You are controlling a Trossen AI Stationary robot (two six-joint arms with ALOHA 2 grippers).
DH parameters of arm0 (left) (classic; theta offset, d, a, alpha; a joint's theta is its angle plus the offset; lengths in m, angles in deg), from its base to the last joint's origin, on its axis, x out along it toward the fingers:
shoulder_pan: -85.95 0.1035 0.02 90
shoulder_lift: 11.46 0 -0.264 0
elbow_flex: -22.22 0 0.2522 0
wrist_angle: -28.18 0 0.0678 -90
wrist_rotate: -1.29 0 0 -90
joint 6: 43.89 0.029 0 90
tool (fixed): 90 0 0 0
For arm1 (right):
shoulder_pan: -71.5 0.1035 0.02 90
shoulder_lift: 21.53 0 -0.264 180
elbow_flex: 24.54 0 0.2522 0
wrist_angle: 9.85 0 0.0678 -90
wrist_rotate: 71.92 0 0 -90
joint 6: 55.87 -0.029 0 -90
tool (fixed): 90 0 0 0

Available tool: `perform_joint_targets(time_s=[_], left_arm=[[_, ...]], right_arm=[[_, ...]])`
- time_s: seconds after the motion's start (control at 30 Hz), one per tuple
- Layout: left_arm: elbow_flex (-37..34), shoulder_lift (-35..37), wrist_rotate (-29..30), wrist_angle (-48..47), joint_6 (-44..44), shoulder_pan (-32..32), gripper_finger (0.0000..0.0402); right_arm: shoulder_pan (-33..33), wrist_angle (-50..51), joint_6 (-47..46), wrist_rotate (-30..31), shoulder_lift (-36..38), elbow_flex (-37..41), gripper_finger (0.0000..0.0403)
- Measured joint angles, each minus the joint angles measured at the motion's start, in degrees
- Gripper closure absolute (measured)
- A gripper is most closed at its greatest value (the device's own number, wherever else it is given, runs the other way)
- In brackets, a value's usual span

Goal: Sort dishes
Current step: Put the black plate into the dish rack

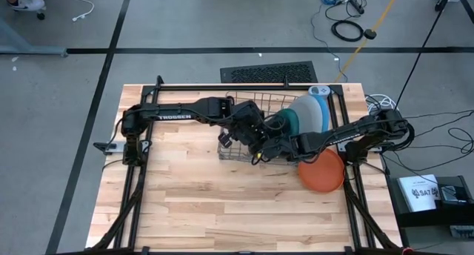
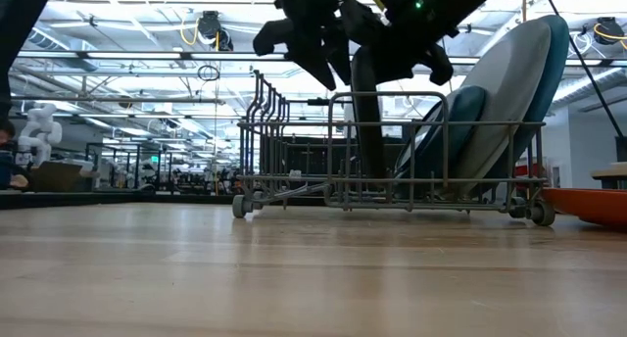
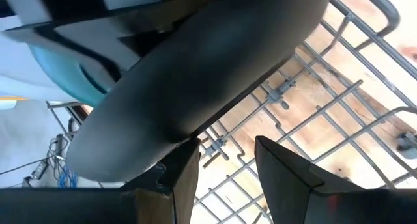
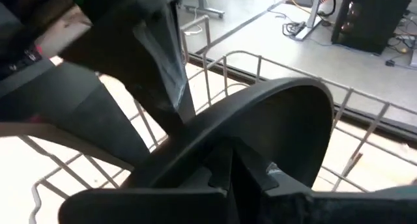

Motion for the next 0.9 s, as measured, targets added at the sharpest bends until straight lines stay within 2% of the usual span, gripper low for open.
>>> perform_joint_targets(time_s=[0.3,0.6,0.73,0.9], left_arm=[[0.11,-0.71,-2.4,4.1,-2.21,0.02,0.0247],[0.22,-1.57,-2.49,5.29,-5.96,-0.04,0.0247],[0.22,-1.6,-1.87,5.11,-7.33,-0.09,0.0247],[0.17,-1.62,-1.53,4.64,-9.35,-0.11,0.0247]], right_arm=[[0.14,10.42,-6.15,-0.54,-0.2,0.08,0.0403],[1.4,11.77,-4.13,0.54,-0.2,0.17,0.0399],[1.45,11.7,-2.02,0.69,-0.2,0.21,0.0381],[1.77,10.62,2.28,1.3,-0.2,0.34,0.0338]])
